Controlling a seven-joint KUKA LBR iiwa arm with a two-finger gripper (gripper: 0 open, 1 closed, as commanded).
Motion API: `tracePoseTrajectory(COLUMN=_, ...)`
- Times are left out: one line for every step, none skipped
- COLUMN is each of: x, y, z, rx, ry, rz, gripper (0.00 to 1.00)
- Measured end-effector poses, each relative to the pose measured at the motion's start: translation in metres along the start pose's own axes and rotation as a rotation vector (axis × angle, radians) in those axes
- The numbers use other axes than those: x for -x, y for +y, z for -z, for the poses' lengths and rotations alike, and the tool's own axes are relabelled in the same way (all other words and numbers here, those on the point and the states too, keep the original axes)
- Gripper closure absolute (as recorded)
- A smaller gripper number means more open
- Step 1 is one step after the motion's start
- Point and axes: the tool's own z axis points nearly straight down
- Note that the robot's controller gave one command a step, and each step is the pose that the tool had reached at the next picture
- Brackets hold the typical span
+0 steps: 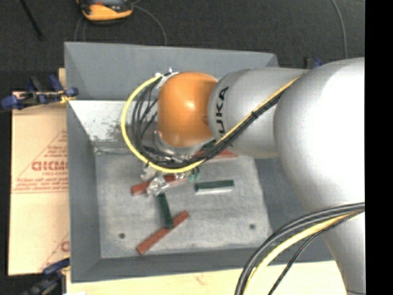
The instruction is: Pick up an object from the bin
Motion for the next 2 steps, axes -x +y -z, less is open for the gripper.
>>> tracePoseTrajectory(x=-0.002, y=-0.004, z=0.032, rx=-0.002, ry=-0.006, rz=-0.002, gripper=1.00)
tracePoseTrajectory(x=0.003, y=-0.004, z=0.094, rx=-0.004, ry=-0.009, rz=-0.002, gripper=1.00)
